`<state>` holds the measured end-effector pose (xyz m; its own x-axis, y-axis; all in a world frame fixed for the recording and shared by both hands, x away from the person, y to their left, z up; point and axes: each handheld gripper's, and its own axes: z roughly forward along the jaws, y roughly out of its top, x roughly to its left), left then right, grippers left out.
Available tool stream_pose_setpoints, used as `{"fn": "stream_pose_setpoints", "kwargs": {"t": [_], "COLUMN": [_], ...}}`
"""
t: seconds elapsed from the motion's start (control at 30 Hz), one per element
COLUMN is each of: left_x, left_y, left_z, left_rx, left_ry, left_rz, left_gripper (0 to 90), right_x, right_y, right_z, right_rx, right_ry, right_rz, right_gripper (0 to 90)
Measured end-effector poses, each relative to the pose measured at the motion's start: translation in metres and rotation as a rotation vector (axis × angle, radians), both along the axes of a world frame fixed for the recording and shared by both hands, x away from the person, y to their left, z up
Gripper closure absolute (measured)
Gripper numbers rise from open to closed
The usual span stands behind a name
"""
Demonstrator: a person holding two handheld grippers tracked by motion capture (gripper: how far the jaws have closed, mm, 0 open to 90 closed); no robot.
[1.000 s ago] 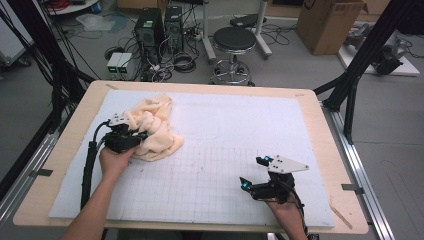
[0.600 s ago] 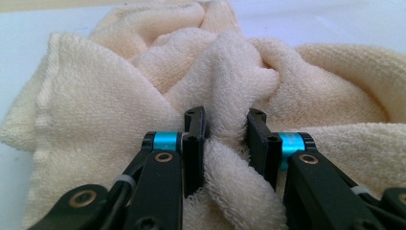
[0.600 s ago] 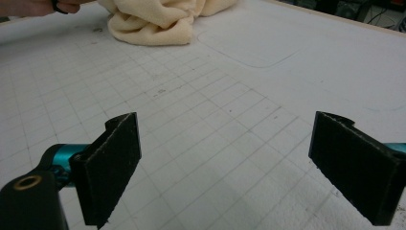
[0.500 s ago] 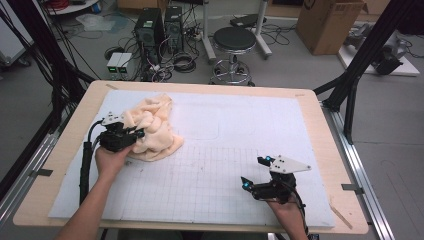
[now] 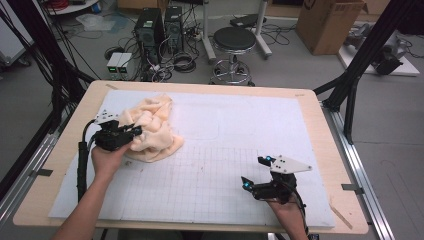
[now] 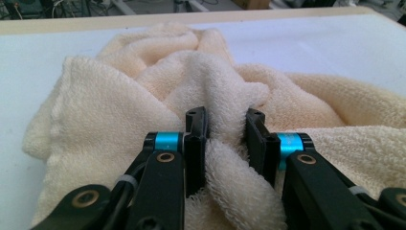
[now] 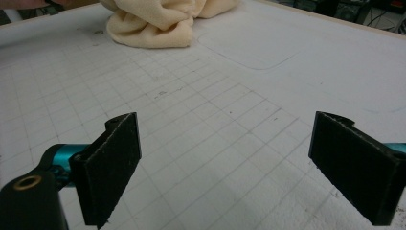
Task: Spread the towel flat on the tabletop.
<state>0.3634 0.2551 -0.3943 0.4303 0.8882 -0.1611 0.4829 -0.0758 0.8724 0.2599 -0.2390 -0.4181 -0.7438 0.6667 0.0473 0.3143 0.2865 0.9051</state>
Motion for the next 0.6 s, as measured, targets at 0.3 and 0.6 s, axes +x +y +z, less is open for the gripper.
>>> {"fn": "stream_pose_setpoints", "kwargs": {"t": [0.3, 0.6], "left_x": [-0.007, -0.014], "left_y": [-0.004, -0.019], "left_z": [0.014, 0.034], "left_rx": [-0.015, -0.027], "left_ry": [-0.031, -0.067], "left_rz": [-0.023, -0.089], "left_gripper": [72.3, 72.4], "right_x": [0.000, -0.001], "right_y": [-0.001, -0.002], "right_z": [0.001, 0.001], "right_rx": [0.005, 0.008], "right_ry": [-0.009, -0.007], "right_rz": [0.002, 0.000], "right_gripper": [10.1, 10.0]}}
